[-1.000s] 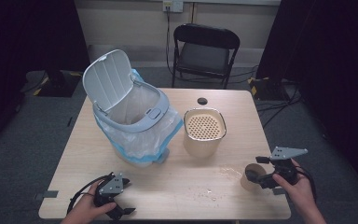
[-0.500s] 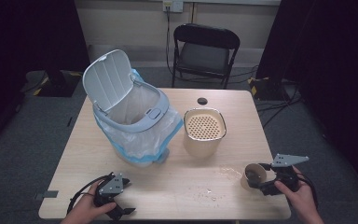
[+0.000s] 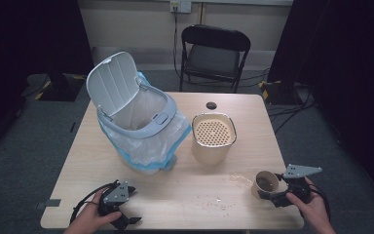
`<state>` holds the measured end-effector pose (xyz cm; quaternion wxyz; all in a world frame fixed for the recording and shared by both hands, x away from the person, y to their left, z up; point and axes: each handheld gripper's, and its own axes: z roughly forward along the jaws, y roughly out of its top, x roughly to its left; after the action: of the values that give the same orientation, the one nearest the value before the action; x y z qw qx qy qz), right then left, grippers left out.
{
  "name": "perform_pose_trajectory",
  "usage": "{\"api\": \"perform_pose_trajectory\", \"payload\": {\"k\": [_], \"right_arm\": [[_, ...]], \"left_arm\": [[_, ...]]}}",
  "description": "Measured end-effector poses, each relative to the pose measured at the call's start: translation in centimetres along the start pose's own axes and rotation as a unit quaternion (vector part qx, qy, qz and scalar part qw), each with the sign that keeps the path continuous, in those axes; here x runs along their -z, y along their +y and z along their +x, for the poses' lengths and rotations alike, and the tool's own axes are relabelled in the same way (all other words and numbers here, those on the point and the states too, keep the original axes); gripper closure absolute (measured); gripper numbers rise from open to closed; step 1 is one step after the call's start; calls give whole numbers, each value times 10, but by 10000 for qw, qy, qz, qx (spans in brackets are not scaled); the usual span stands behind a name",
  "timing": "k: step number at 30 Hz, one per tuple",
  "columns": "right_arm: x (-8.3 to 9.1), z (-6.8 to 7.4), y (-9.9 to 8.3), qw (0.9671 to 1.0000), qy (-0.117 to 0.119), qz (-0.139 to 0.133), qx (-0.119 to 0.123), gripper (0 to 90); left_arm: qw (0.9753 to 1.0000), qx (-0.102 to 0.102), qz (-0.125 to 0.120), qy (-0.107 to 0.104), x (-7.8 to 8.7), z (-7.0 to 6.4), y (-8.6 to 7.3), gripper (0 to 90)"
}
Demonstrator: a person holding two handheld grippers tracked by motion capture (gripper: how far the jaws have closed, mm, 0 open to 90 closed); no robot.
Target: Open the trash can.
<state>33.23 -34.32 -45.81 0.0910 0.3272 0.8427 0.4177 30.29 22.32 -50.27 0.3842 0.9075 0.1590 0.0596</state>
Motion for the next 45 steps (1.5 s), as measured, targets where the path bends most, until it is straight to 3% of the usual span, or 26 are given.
{"api": "perform_pose_trajectory", "payload": {"k": [22,34,45], "right_arm": [[-3,-2,-12,9999,-28,-102,34,144],[-8,-2,-19,9998,-72,-102,171,167],[-10,-2,-18,9994,-61,-321,144,198]], "left_arm": [[10000,-9,3,-3,0,0,0,0],[10000,2,2,-1,0,0,0,0],[10000,-13,13,-1,0,0,0,0]]}}
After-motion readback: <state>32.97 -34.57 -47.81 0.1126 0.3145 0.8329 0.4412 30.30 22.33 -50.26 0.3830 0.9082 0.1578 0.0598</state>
